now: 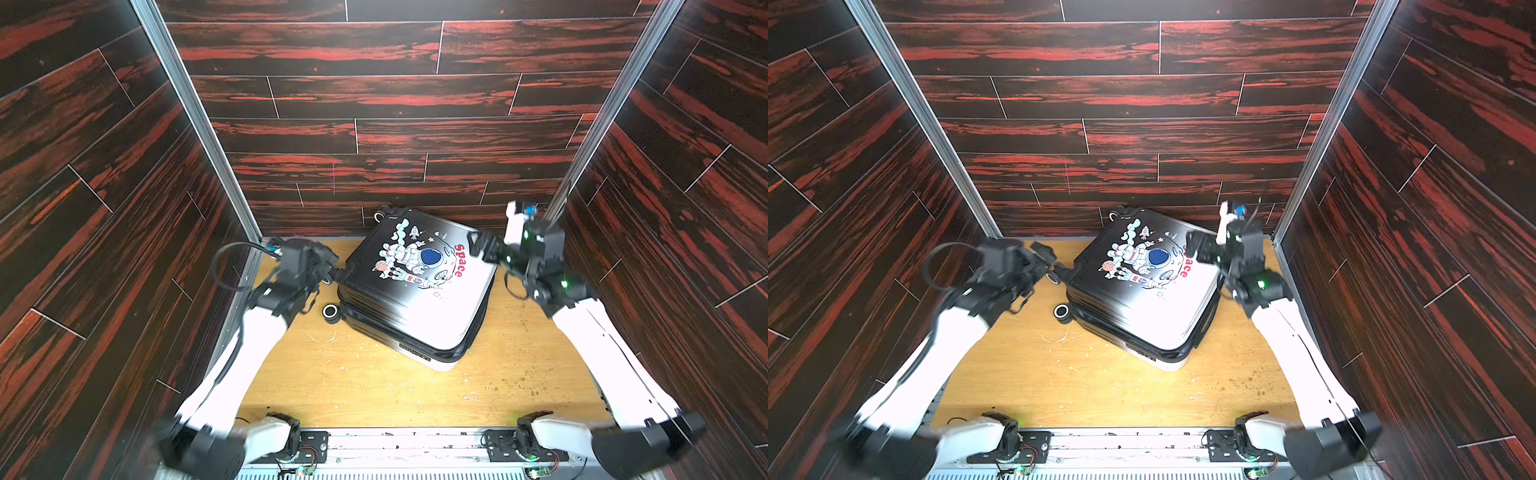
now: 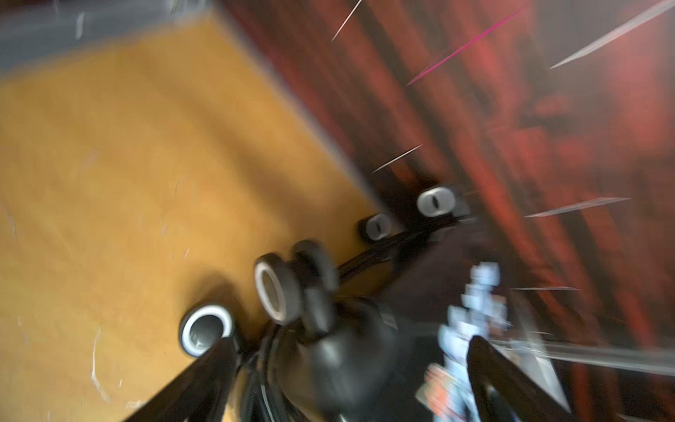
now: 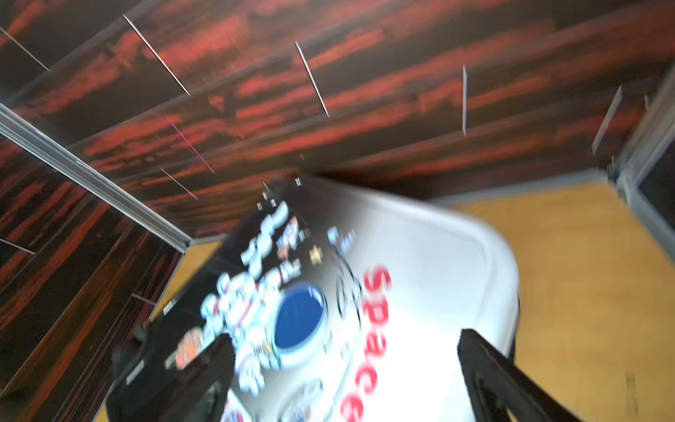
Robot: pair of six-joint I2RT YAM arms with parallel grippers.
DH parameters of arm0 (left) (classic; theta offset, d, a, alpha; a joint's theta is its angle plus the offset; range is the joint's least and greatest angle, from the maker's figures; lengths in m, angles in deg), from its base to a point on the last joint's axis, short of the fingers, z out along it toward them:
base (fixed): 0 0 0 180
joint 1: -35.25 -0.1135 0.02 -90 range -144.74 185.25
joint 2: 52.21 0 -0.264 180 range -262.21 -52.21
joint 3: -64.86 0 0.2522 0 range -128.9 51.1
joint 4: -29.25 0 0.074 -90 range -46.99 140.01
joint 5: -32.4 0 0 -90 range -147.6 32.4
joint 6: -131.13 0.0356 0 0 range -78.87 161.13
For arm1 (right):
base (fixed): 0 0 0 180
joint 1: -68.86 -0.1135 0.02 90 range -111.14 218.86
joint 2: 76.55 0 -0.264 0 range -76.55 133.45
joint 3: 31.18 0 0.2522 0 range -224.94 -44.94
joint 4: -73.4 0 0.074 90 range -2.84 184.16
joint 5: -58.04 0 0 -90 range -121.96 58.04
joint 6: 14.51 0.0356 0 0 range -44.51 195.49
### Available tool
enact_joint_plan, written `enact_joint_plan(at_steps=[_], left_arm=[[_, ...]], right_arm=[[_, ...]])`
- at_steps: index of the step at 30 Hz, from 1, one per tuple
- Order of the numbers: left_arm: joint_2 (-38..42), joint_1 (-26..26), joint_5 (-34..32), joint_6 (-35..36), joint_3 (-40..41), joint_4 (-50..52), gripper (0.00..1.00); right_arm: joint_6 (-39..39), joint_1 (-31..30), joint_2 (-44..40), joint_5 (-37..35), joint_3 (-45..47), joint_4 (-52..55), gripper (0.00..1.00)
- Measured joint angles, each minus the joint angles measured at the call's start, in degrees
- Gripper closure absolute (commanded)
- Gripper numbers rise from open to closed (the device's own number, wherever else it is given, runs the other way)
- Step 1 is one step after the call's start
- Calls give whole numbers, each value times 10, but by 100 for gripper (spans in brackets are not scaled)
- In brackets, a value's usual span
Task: Open the suitcase zippers
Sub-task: Adjust the suitcase at the center of the board, then open the suitcase at the center of the board.
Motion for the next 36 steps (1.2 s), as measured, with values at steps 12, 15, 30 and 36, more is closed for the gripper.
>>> enact_joint_plan(at_steps=[12,15,30,36], left_arm=[[-160,-44,115,-101,-11,-71,9],[-181,-47,133,-118,-18,-103,17],[-103,-48,131,-148,89,-213,89],[49,-42,106,-152,155,-187,89]], right_arm=[[74,0,-202,50,192,53,7],[80,0,-230,61,236,56,11],[132,38,-147,-97,229,103,12],[158,121,-9,-76,195,97,14]])
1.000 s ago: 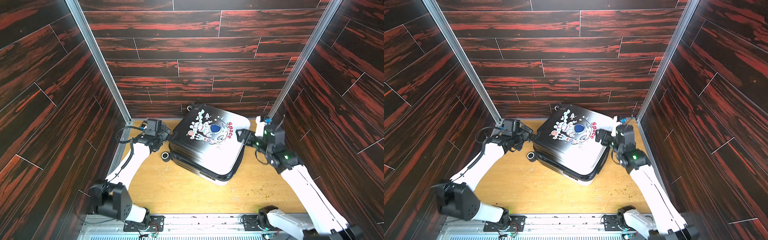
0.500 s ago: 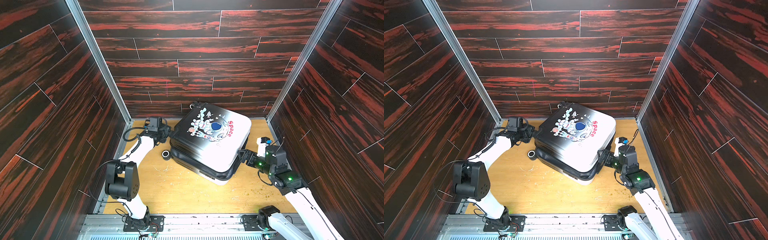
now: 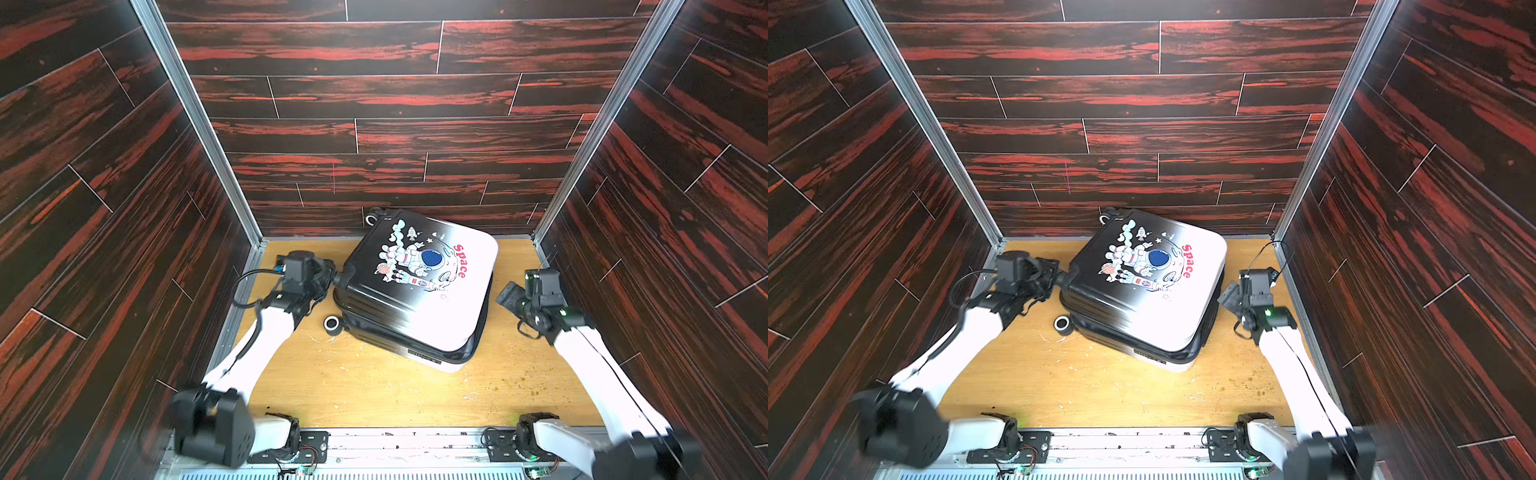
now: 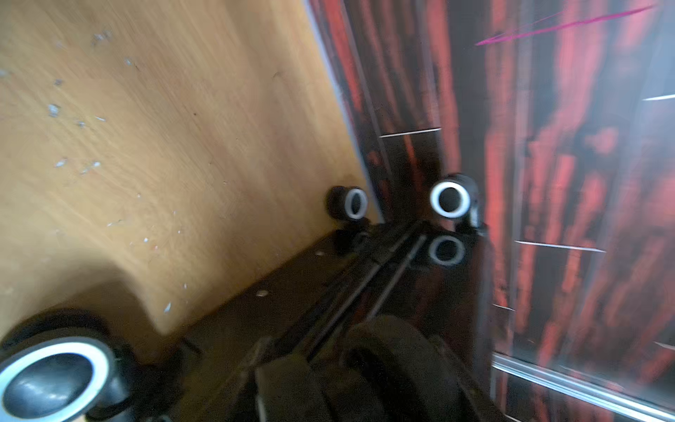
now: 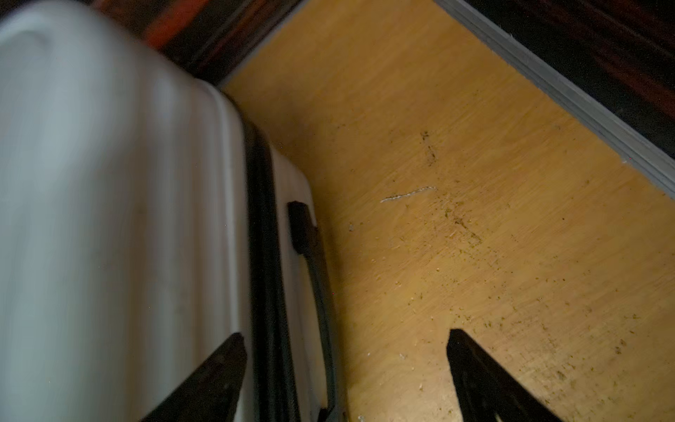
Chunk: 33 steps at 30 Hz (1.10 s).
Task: Open the suitcase zippers
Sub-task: Open the suitcase at the center of the board.
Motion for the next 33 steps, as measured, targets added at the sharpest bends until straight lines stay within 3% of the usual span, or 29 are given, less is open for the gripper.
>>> enact_joint_plan(at_steps=[7,10,13,17,23,29,33], left_arm=[[144,3,-55,-5,40,73,90],[153,1,-90,-6,6,110,90],[116,0,-111,-5,-75,134,87],[24,16,-125,1,-226,128,84],[-116,38,-154,11,-402,112,84],[-206,42,-181,9,-500,75,84],[-247,46,-197,14,-537,67,84]], right_arm=[[-33,-2,129,187,-63,-68,15],[-44,-13,153,224,-118,-87,14],[-57,-23,141,216,-165,-94,12],[-73,-31,77,163,-192,-89,11],[-122,-50,-68,125,-147,-63,16],[-179,-87,-240,189,-16,-51,30],[-206,-110,-286,247,42,-81,38]])
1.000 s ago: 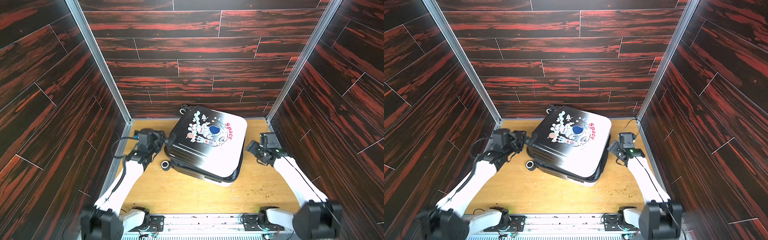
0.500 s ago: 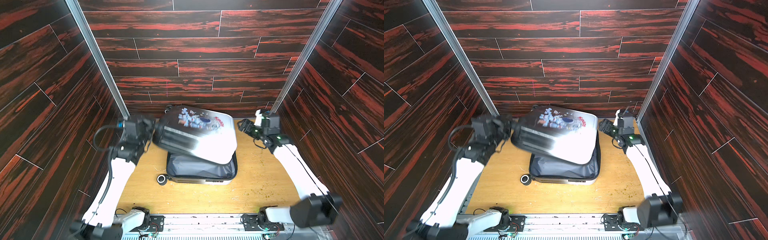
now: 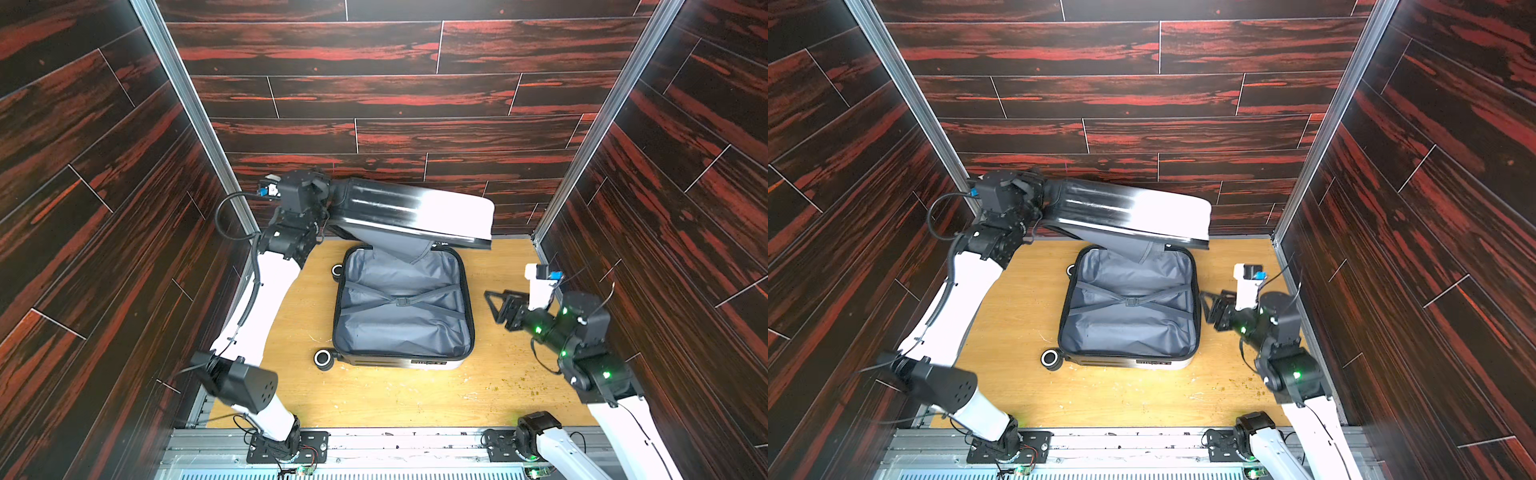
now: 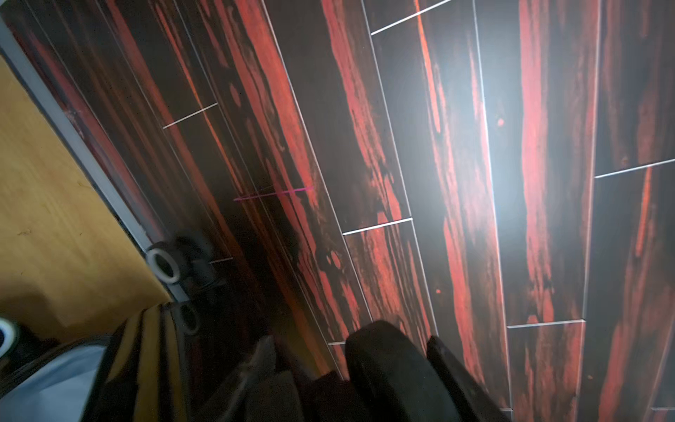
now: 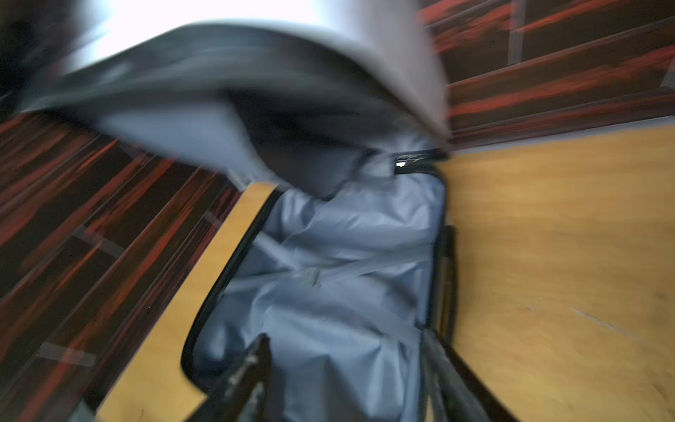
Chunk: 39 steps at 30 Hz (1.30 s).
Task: Open the suitcase zippers
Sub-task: Open the suitcase at the center of the board.
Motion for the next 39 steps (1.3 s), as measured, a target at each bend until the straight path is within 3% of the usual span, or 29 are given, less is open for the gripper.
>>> enact_joint_plan(at_steps=[3,6,7,11,12,19,25,29,30,31,36,39], left_arm=[[-30,2,-8,3,-16,-6,81],[-36,1,-19,6,-20,-16,76],[-36,1,-22,9,-21,-17,70],[-38,-5,-26,42,-28,-19,4],[-41,-9,-33,53,-35,-14,0],[-48,-60,-48,129,-91,72,0],[73,-61,-36,201,42,103,0],[147,-57,-31,297,95,110,0],[164,-57,-31,324,110,110,0],[180,-57,-31,348,125,109,0],[231,-58,-68,436,237,71,0],[255,-59,-96,508,358,-3,0]], right_arm=[[-21,-17,42,19,8,-49,42],[-34,-18,148,12,-30,-115,46],[-37,-17,198,8,-61,-135,49],[-45,-8,375,-14,-203,-202,51],[-47,-3,399,-16,-228,-218,51],[-11,48,585,10,-447,-269,50],[27,73,701,62,-564,-275,45],[39,82,694,89,-525,-293,38],[40,82,681,99,-499,-300,6],[41,81,666,105,-474,-307,2],[20,75,544,118,-318,-349,2],[8,71,442,66,-213,-393,2]])
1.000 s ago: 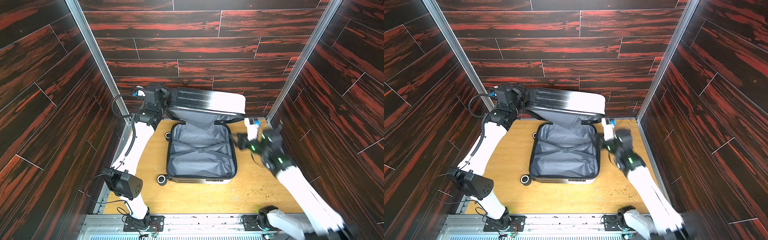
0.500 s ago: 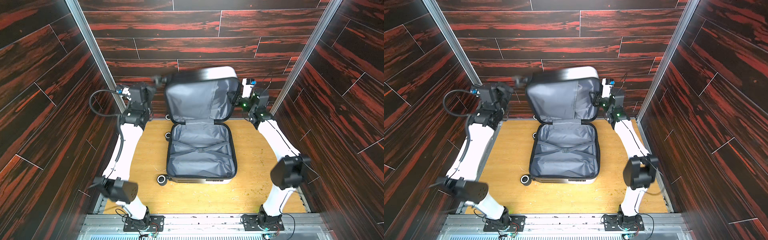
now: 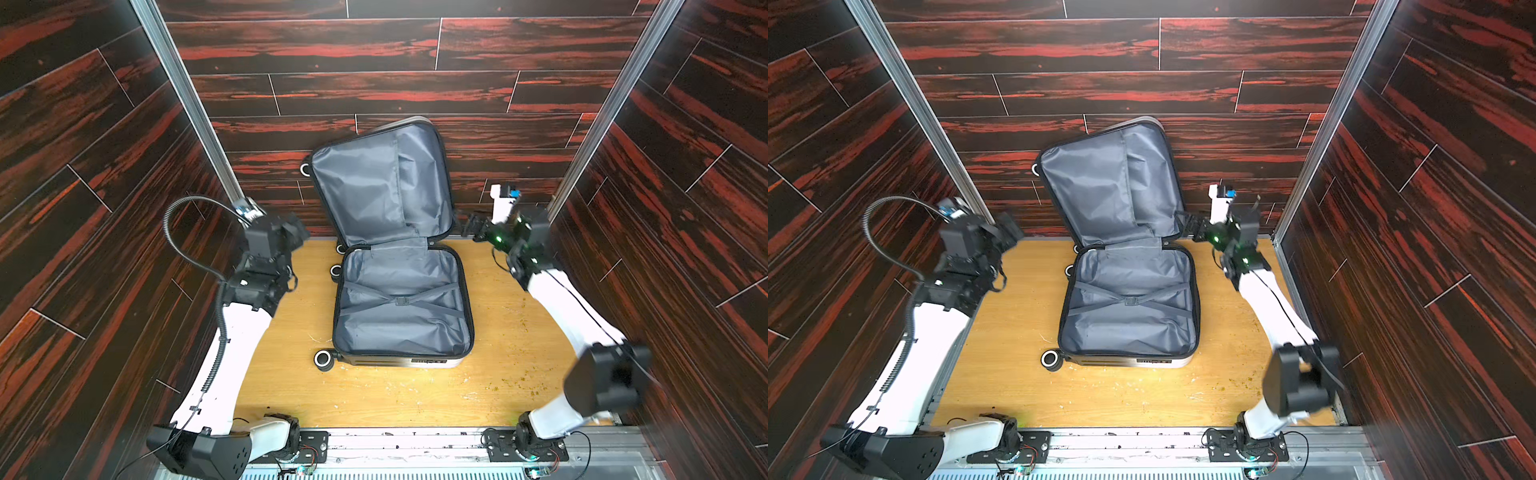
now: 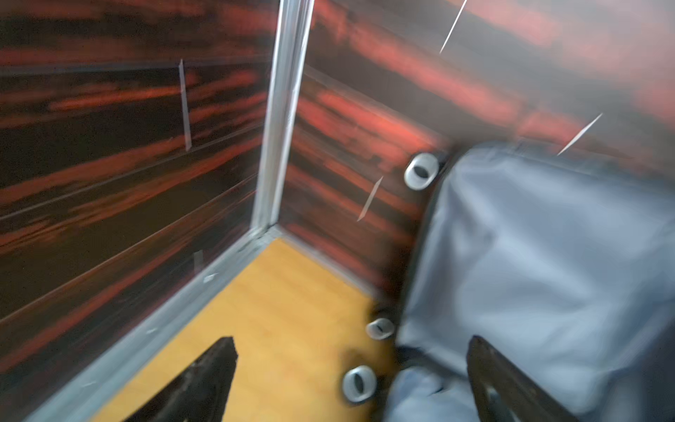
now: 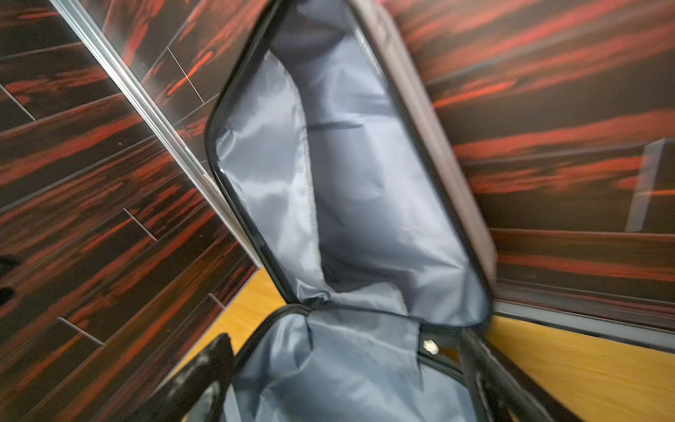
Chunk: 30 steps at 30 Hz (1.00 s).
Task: Open the suitcase zippers
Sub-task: Open the suitcase at the center of the board, then reset both arms
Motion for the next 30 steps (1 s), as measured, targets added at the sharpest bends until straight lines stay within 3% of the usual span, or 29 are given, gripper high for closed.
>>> enact_joint_plan(at_steps=[3,7,15,19,24,27,30], left_arm=[[13,-4,-17,67,137,-79,0],[13,-26,-22,123,276,-150,0],[8,-115,29,132,483,-312,0],[-16,-130,66,126,525,-374,0],[-103,-136,98,117,567,-587,0],[-193,-139,158,133,566,-672,0],[-201,-138,206,151,537,-638,0]], right_arm=[[-44,1,-89,-52,98,-56,2],[-125,2,-146,-115,204,-96,2],[-223,36,-183,-278,461,-193,2],[-213,75,-139,-303,583,-321,2],[-191,112,35,-280,669,-560,2],[-181,142,63,-226,659,-583,2],[-176,150,60,-195,597,-553,2]])
